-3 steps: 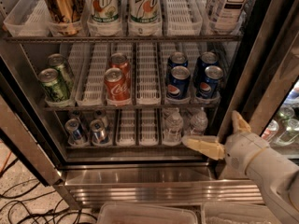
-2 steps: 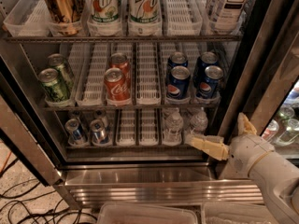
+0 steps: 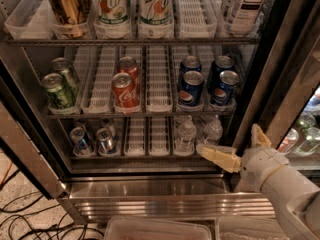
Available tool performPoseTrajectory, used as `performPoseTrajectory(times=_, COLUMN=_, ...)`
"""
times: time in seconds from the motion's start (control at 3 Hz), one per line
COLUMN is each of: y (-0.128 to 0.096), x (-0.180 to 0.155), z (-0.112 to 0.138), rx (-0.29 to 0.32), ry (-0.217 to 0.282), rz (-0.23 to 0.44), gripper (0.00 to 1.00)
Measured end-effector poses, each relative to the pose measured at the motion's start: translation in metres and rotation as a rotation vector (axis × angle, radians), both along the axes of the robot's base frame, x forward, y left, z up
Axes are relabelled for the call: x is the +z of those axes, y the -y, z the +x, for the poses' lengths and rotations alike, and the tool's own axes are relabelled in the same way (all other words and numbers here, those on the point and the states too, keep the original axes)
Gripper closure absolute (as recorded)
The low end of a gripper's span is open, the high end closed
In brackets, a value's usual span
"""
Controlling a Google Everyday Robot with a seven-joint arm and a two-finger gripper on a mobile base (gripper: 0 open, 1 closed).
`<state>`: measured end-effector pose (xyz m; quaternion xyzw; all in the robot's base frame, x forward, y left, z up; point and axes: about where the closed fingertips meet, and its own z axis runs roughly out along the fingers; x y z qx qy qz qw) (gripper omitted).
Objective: Pick pepsi can from middle shelf of fridge
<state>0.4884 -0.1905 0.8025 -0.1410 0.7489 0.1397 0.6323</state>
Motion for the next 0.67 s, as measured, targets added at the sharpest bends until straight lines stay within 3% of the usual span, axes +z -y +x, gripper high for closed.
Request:
performPoseTrajectory(times=0.33, y=-0.008, x=-0.027, z=-0.016, rx=-0.048, ry=-0.017, rz=0.027, gripper=0.00)
performPoseTrajectory(times=0.67, y=-0.039, x=-0.041, z=-0.038, rx=-0.077, ry=0.005, rz=0.020, gripper=0.00)
